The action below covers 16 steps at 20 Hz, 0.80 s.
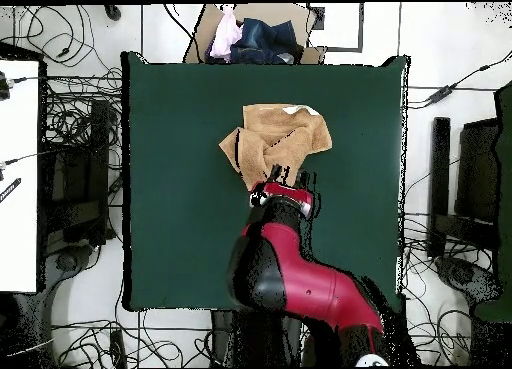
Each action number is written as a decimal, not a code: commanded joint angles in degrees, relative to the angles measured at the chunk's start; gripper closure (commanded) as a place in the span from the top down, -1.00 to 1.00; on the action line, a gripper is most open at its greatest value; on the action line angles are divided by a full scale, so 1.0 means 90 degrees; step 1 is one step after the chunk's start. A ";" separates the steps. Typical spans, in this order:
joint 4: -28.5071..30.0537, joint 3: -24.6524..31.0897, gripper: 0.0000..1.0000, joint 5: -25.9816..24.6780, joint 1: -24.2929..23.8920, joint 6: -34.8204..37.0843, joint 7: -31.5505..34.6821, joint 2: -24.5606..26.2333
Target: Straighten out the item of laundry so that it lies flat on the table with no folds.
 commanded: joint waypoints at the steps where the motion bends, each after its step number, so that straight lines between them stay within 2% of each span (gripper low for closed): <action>1: 0.0473 0.1792 1.00 -0.0315 -0.0823 0.1124 0.1547 0.0499; 5: -0.0181 0.2133 1.00 0.0164 -0.0876 0.2347 0.0992 0.0688; 10: -0.1180 0.2149 1.00 0.0509 -0.0697 0.3762 0.0468 0.0957; 13: -0.1475 0.2047 1.00 0.0597 -0.0548 0.4291 0.0518 0.0799; 16: -0.1947 0.1596 1.00 0.0631 -0.0103 0.4983 0.0766 0.0646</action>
